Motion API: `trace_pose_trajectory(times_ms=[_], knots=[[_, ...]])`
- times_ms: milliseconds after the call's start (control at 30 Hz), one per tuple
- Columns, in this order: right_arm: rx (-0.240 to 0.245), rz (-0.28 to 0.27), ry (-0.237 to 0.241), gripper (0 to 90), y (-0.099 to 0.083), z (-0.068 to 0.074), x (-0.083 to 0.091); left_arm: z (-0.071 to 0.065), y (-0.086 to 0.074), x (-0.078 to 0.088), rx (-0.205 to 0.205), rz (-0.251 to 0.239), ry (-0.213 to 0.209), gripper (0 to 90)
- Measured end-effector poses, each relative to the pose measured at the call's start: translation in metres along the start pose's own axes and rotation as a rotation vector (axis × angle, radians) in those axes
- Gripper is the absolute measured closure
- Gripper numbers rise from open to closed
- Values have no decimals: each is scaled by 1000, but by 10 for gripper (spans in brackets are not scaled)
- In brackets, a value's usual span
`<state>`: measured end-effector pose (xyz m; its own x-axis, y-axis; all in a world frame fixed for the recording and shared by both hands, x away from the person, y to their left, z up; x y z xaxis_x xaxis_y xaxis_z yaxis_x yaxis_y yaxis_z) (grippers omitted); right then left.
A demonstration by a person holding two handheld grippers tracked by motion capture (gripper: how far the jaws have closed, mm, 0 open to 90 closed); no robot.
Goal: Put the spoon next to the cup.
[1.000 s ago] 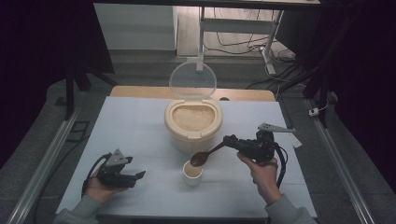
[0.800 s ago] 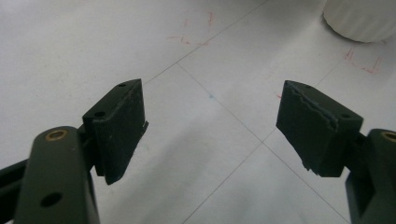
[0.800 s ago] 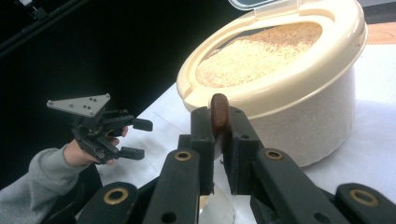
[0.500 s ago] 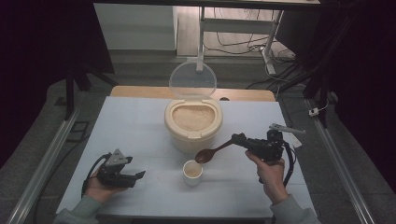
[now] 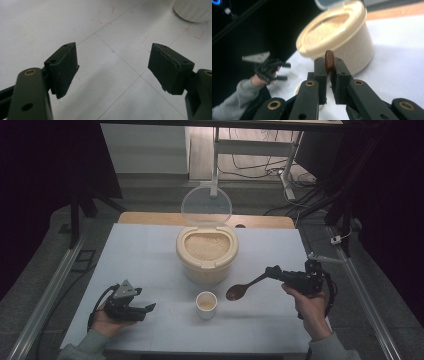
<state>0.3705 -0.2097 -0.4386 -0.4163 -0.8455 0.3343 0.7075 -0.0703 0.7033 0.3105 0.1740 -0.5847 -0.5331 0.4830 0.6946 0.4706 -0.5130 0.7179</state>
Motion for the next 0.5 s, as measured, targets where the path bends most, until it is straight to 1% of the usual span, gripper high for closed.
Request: trace_pose_trajectory(times_ms=[33,133,333,467,500], knots=[[1,23,2,832,-3,-1,-1,0,0,0,1,-1,0,231],[14,71,-5,832,-9,-2,-5,1,0,-2,1,4,-3,231],[30,171,9,831,-23,0,-14,0,0,-1,-4,5,-3,231],[22,227,17,831,-33,0,-23,0,0,-1,-4,3,-3,231],[22,233,18,831,-35,0,-24,0,0,-1,-4,3,-4,231]])
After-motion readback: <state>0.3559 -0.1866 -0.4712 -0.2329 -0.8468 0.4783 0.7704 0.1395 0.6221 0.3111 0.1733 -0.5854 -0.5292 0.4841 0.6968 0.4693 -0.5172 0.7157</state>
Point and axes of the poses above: each handheld gripper's, and its own axes: x roughly backward along the jaws, y roughly out of its top, z roughly to its left, the point moved 10 cm from there along -x, roughly forward along the jaws, and after that the axes turned 7 degrees about -x, right-handed, at the moved point
